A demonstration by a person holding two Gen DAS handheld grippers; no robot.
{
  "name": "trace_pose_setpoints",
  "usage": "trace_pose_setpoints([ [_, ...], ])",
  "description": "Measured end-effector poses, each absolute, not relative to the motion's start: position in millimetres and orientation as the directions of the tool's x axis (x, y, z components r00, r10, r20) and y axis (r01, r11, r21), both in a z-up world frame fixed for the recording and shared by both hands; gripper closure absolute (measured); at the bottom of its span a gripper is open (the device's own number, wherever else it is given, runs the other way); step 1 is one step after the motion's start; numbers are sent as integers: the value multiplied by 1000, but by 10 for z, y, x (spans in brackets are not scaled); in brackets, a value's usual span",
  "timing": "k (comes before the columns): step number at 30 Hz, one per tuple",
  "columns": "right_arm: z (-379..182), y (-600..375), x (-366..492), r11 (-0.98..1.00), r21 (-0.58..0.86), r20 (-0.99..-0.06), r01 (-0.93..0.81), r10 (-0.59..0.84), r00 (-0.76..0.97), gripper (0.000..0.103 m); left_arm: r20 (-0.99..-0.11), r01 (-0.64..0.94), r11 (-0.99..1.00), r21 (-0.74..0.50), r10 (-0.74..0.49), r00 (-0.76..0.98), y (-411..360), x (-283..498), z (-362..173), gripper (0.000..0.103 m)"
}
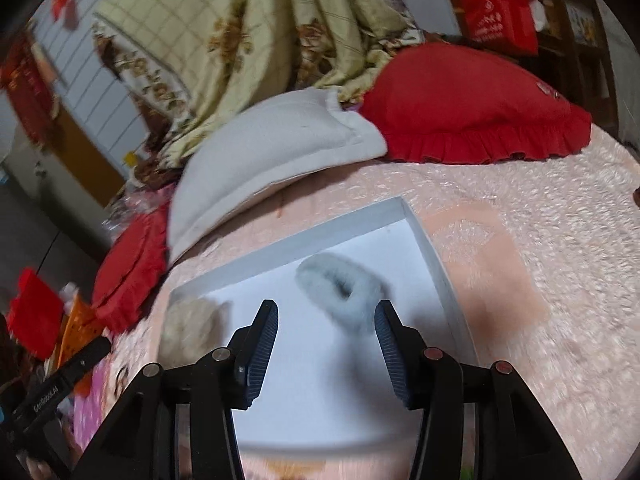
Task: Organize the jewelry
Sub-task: 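Carry both scrunchies into the white tray and open both tools, then grasp the dark bead bracelet with the left tool while the right grasps the silver bangle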
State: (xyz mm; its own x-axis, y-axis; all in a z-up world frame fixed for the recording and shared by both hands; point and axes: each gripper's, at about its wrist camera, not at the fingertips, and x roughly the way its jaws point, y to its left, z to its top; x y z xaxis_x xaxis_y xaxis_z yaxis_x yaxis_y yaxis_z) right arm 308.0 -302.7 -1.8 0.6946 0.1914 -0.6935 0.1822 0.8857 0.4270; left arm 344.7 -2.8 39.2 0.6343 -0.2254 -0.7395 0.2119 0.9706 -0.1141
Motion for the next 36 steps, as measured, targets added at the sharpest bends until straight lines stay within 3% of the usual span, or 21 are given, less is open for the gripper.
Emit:
trace_pose_setpoints([
  [5,-104,-2823,2529,889,450,-694,88,286,660,55,-732,204,974,-96,-208,649,176,2878,312,46],
  [13,-597,-2493,1889,908,420,-730,9,332,597,55,-766,263,957,-122,-259,588,201,2493,-275,46],
  [16,-637,-2353,1841,927,374,-736,-40,322,596,55,-783,272,954,-125,-263,564,186,2499,-440,47],
  [24,-630,-1978,1918,935,314,-724,-165,348,595,67,-802,285,956,-72,-226,553,235,2493,-629,47],
  [36,-786,-1698,2104,938,296,-737,-182,346,580,69,-829,313,949,-25,-195,525,166,2510,-856,47],
])
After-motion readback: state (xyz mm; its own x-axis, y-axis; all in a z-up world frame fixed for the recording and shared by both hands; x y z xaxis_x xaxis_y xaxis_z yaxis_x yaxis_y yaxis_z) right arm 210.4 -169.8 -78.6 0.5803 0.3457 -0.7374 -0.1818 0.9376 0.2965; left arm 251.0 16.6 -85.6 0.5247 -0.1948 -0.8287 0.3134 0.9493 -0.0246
